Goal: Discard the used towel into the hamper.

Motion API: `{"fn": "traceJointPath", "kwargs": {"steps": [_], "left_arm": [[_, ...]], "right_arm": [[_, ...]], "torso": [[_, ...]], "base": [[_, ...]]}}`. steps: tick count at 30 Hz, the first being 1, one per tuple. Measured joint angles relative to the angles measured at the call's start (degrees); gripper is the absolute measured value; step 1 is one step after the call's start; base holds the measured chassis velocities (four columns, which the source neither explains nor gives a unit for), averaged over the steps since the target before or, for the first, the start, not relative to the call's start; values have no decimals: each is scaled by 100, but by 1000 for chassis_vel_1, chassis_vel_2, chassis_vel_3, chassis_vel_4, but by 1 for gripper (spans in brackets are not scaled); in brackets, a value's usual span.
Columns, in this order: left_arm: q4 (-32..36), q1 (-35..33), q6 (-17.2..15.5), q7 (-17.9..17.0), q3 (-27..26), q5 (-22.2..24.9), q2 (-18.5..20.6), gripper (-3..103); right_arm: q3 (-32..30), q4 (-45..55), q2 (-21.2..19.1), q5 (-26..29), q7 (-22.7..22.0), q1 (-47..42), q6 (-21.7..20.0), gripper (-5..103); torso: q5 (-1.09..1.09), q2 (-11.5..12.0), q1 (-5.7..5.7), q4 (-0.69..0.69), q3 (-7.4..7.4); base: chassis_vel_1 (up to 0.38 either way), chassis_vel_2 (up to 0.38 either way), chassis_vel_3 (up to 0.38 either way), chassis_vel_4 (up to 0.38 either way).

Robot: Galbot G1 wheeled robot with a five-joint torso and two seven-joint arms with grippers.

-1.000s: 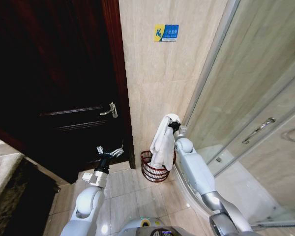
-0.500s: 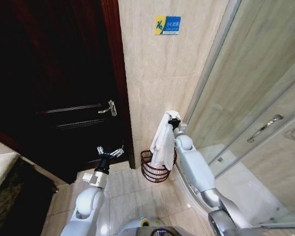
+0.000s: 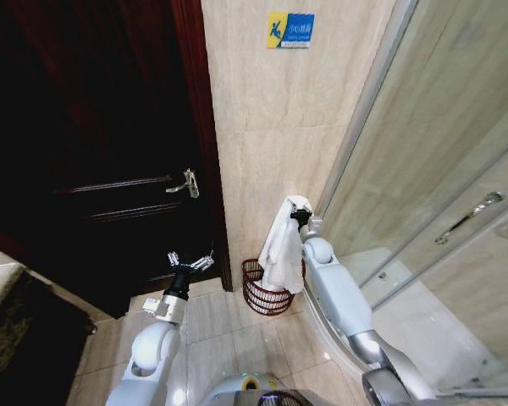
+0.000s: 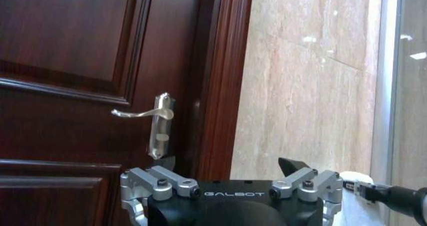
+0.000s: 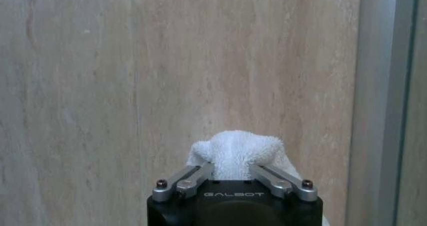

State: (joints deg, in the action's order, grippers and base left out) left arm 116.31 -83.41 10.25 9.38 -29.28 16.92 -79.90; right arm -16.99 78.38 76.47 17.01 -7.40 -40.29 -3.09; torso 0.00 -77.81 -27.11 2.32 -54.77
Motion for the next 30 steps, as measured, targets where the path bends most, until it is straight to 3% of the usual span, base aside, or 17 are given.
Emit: {"fn": "traceJointPath", "kwargs": {"steps": [10,30], "left_arm": [[8,-24,33,0,-29,12,5,100],[-11,-14,21,21,2,-49,-54,100]], "right_arm": [[16,29,-2,-20,8,-14,30,7],[-58,167,-82,-75,65,-297,149,7]], "torso": [[0,310,149,-5,165],[0,853,411,-2,448]], "base": [[-51,49,39,-54],[-8,5,5,-10]]}}
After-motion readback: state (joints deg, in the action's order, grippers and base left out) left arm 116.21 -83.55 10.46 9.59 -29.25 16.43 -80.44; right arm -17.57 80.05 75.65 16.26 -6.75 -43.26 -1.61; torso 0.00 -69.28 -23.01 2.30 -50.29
